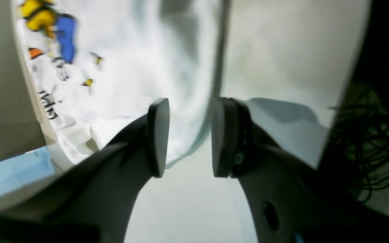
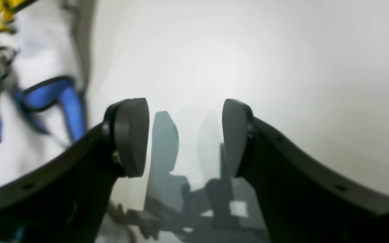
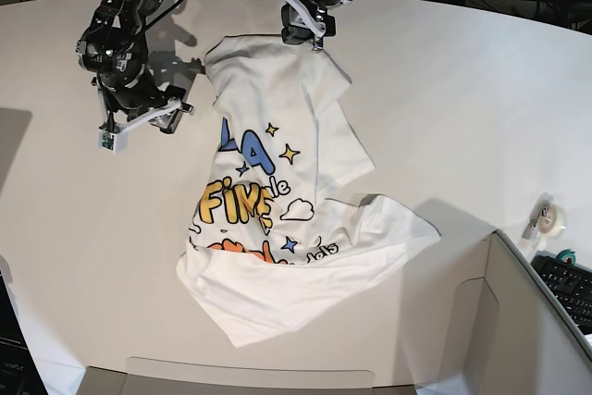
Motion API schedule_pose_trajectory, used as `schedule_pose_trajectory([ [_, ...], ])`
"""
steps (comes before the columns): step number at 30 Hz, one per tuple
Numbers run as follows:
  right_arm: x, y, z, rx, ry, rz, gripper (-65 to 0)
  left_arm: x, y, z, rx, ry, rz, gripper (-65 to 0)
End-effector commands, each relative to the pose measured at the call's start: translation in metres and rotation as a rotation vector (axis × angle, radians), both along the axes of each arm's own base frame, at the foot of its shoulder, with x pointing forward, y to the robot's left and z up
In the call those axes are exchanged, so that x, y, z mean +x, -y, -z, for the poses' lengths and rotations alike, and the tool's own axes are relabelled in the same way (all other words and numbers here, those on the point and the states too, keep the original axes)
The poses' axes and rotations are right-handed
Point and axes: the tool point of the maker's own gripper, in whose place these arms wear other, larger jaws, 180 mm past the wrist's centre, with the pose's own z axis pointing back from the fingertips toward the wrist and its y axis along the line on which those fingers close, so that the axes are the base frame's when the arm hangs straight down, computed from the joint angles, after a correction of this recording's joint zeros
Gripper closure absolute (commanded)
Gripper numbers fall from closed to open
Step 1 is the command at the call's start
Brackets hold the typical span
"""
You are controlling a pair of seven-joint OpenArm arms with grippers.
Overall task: Layout the t-shirt on the table in an organized manner, then fold the t-shirt properly
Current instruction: 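Grasp the shirt collar edge with the left gripper and pull it to straighten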
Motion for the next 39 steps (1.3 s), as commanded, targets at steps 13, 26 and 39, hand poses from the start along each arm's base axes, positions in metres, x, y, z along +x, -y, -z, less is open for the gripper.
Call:
schedule_pose_trajectory([
  [13, 0.009, -0.001, -0.013, -0.004, 0.053, -0.011, -34.6, -0.025, 0.003, 0.039, 0.038, -0.1, 0.06, -21.3],
  [26, 0.004, -0.003, -0.01, -0.004, 0.041, -0.018, -34.5, -0.002, 0.005, 0.046, 0.067, -0.065, 0.055, -21.3],
  [39, 0.001, -0.003, -0.013, -0.012, 0.046, -0.02, -34.5, 0.012, 0.003, 0.053, 0.095, -0.049, 0.053, -15.0],
])
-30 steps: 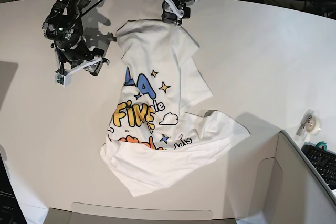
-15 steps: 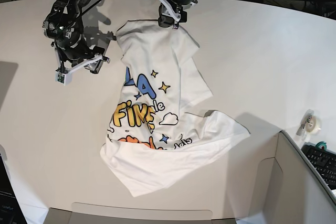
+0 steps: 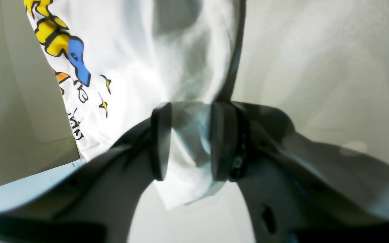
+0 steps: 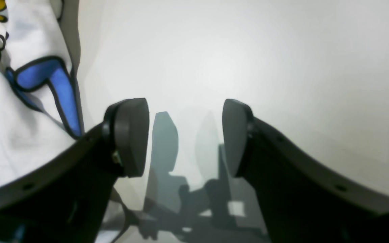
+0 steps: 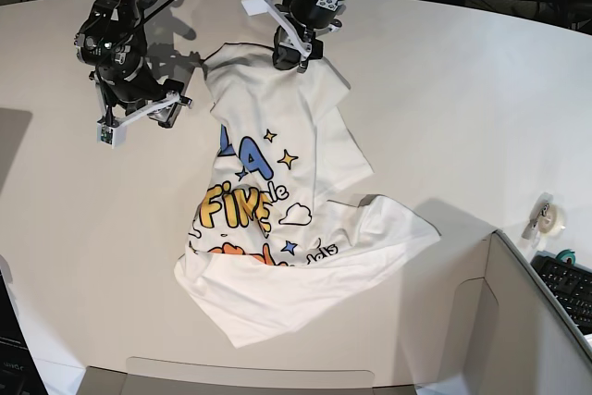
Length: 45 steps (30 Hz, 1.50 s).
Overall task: Layout the t-shirt on the table in an organized manner, then fold the t-shirt properly
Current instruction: 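Grasp the shirt collar edge with the left gripper and pull it to straighten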
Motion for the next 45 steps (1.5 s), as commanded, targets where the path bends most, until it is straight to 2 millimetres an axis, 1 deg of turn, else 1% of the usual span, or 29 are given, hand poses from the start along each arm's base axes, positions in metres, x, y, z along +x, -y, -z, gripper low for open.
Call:
schedule_pose_trajectory([
  [1, 0.007, -0.001, -0.011, -0.005, 0.046, -0.009, -34.5, -0.02, -0.006, 0.02, 0.055, -0.114, -0.005, -9.5],
  [2, 0.007, -0.001, -0.011, -0.005, 0.046, -0.009, -34.5, -0.02, -0.007, 0.02, 0.061, -0.114, -0.008, -2.1],
  [3, 0.007, -0.001, -0.011, -0.005, 0.046, -0.009, -34.5, -0.019, -0.008, 0.02, 0.064, -0.113, -0.014, 0.0],
  [4, 0.007, -0.001, -0.011, -0.005, 0.046, -0.009, -34.5, -0.019, -0.008, 0.02, 0.063, -0.113, -0.014, 0.0],
  [5, 0.007, -0.001, -0.011, -0.005, 0.046, -0.009, -34.5, -0.019, -0.007, 0.019, 0.06, -0.11, -0.015, -1.3],
  [7, 0.007, -0.001, -0.011, -0.005, 0.046, -0.009, -34.5, -0.016, -0.007, 0.015, 0.058, -0.101, -0.025, -0.2],
  [8, 0.007, -0.001, -0.011, -0.005, 0.046, -0.009, -34.5, -0.013, -0.006, 0.007, 0.043, -0.087, -0.029, -0.1],
  [9, 0.008, -0.001, -0.012, -0.005, 0.047, -0.009, -34.5, -0.009, -0.002, -0.006, 0.012, -0.065, -0.033, -0.2],
  [10, 0.009, -0.001, -0.012, -0.006, 0.05, -0.009, -34.5, -0.006, 0.004, -0.021, -0.028, -0.045, -0.033, -0.2],
  [11, 0.009, 0.0, -0.014, -0.007, 0.055, -0.009, -34.5, -0.001, 0.01, -0.04, -0.076, -0.015, -0.038, -0.2],
  [13, 0.01, 0.0, -0.017, -0.01, 0.063, -0.008, -34.5, 0.012, 0.01, -0.072, -0.135, 0.042, -0.068, -0.2],
  [14, 0.011, 0.0, -0.02, -0.014, 0.073, -0.008, -34.5, 0.018, 0.01, -0.083, -0.16, 0.063, -0.08, -0.2],
  [16, 0.011, -0.001, -0.027, -0.019, 0.091, -0.009, -34.5, 0.027, 0.003, -0.085, -0.163, 0.081, -0.096, -0.2],
  [17, 0.011, 0.0, -0.03, -0.023, 0.098, -0.009, -34.5, 0.032, -0.005, -0.084, -0.152, 0.091, -0.106, -0.2],
  [18, 0.009, 0.001, -0.03, -0.028, 0.096, -0.009, -34.5, 0.035, -0.006, -0.086, -0.161, 0.097, -0.105, -0.2],
  [20, 0.007, 0.007, -0.031, -0.042, 0.095, -0.004, -34.5, 0.038, -0.002, -0.09, -0.192, 0.106, -0.097, -0.2],
  [22, 0.006, 0.013, -0.03, -0.07, 0.089, -0.018, -34.5, 0.037, -0.001, -0.09, -0.193, 0.105, -0.094, -0.2],
  [25, 0.002, 0.014, -0.028, -0.076, 0.08, -0.02, -34.5, 0.035, -0.004, -0.087, -0.183, 0.098, -0.09, -0.2],
  [27, 0.002, 0.015, -0.028, -0.078, 0.08, -0.02, -34.5, 0.032, -0.012, -0.081, -0.155, 0.093, -0.081, -0.4],
  [29, 0.002, 0.015, -0.028, -0.078, 0.078, -0.02, -34.5, 0.02, -0.016, -0.073, -0.138, 0.064, -0.078, -1.4],
  [31, 0.001, 0.016, -0.028, -0.08, 0.078, -0.018, -34.5, 0.01, -0.019, -0.067, -0.128, 0.034, -0.078, -5.4],
  [33, 0.001, 0.017, -0.028, -0.08, 0.078, -0.016, -34.5, -0.003, -0.024, -0.056, -0.103, 0.0, -0.068, -11.5],
  [36, 0.002, 0.015, -0.028, -0.079, 0.08, -0.021, -34.5, -0.019, -0.038, -0.039, -0.049, -0.041, -0.052, -17.9],
  [37, 0.002, 0.014, -0.028, -0.076, 0.08, -0.02, -34.5, -0.023, -0.043, -0.034, -0.031, -0.054, -0.051, -19.2],
  [39, 0.002, 0.013, -0.028, -0.073, 0.08, -0.022, -34.5, -0.03, -0.05, -0.024, -0.003, -0.079, -0.055, -19.9],
  [42, 0.005, 0.0, -0.029, -0.045, 0.091, -0.056, -34.5, -0.034, -0.052, -0.016, 0.001, -0.088, -0.071, -19.9],
  [45, 0.004, -0.008, -0.039, -0.011, 0.125, -0.072, -34.5, -0.024, -0.051, -0.024, -0.054, -0.045, -0.137, -20.0],
])
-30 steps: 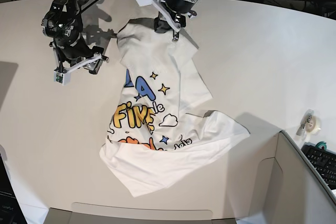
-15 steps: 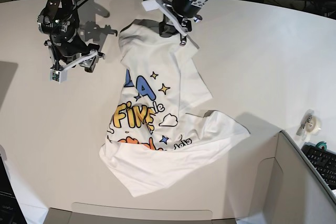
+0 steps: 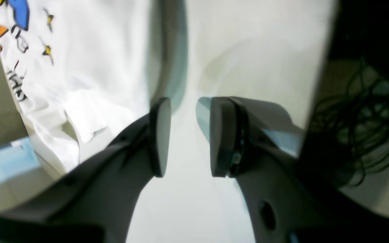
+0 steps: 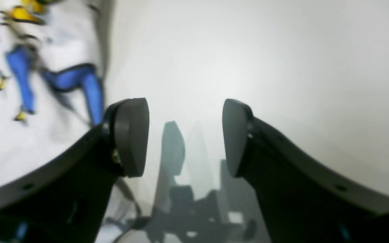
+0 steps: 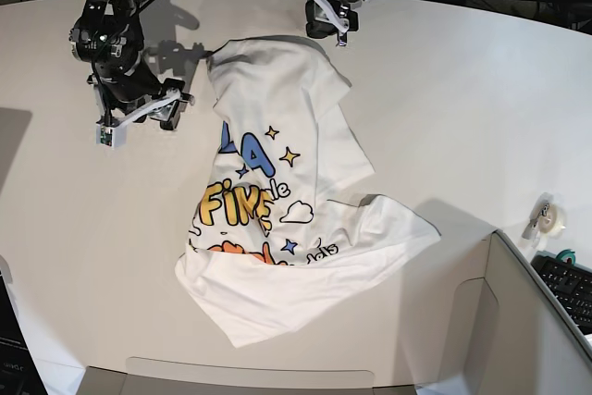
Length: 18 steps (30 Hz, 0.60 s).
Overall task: Layout the t-shirt on the table in an organized manner, then fold the t-shirt properly
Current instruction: 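Grasp the shirt collar edge with the left gripper and pull it to straighten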
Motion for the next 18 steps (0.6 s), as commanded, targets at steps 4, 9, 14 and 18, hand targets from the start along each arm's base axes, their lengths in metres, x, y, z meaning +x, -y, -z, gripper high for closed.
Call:
schedule_pose_trajectory([
  [4, 0.008, -0.015, -0.023, 0.004, 0.081, -0.052, -34.5, 0.012, 0.001, -0.014, -0.057, 0.066, -0.062, -20.1],
  [9, 0.006, -0.016, -0.021, 0.004, 0.075, -0.055, -34.5, 0.023, -0.002, -0.023, -0.108, 0.119, -0.138, -20.3],
  [14, 0.004, -0.016, -0.019, 0.005, 0.067, -0.055, -34.5, 0.024, -0.003, -0.025, -0.114, 0.128, -0.148, -24.0],
  [18, 0.004, -0.016, -0.019, 0.005, 0.067, -0.055, -34.5, 0.026, -0.001, -0.026, -0.122, 0.131, -0.15, -24.3],
])
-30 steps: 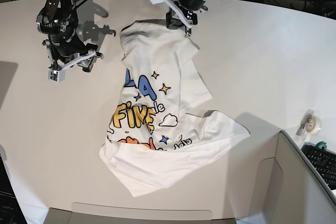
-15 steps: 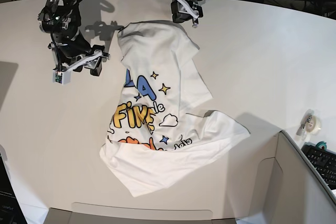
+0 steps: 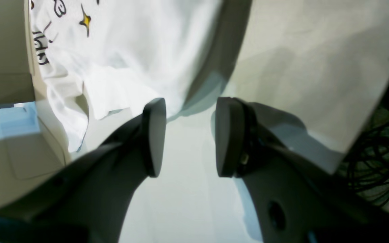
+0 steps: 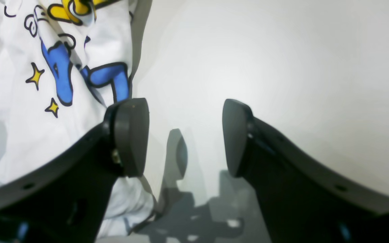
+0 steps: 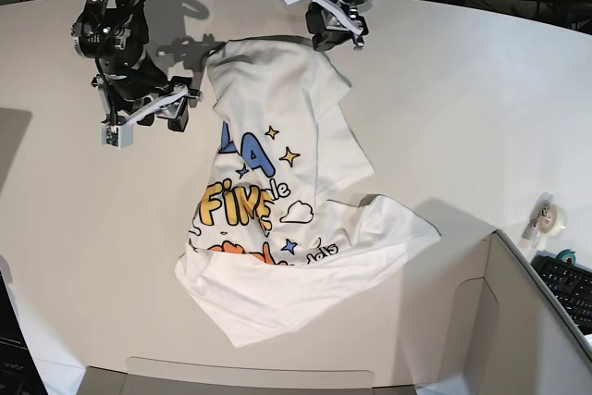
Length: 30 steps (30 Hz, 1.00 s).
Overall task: Layout the t-shirt on the table in an organized manner, then fold the t-shirt properly
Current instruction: 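Grasp the shirt collar edge with the left gripper and pull it to straighten, then grasp the shirt with the left gripper and lift it high above the table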
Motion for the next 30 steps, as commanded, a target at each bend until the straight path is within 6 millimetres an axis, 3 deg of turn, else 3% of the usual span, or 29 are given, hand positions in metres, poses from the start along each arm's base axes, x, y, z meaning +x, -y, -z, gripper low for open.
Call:
schedule_pose_trajectory([
  [1, 0.005, -0.001, -0.01, 0.002, 0.044, -0.005, -34.5, 0.006, 0.006, -0.01, -0.027, 0.035, 0.003, -24.3],
  [10, 0.003, -0.002, -0.009, 0.003, 0.038, -0.005, -34.5, 0.018, 0.035, -0.008, -0.035, 0.069, 0.07, -24.2],
  [22, 0.001, -0.001, -0.007, 0.002, 0.032, -0.005, -34.5, 0.0, 0.034, 0.042, 0.047, -0.013, 0.116, -24.0],
  [27, 0.001, -0.002, -0.007, 0.005, 0.032, -0.005, -34.5, 0.022, 0.03, 0.05, 0.055, 0.037, 0.07, -22.2],
  [30, 0.001, -0.002, -0.007, 0.003, 0.032, -0.005, -34.5, 0.033, 0.028, 0.049, 0.066, 0.057, 0.067, -15.1],
])
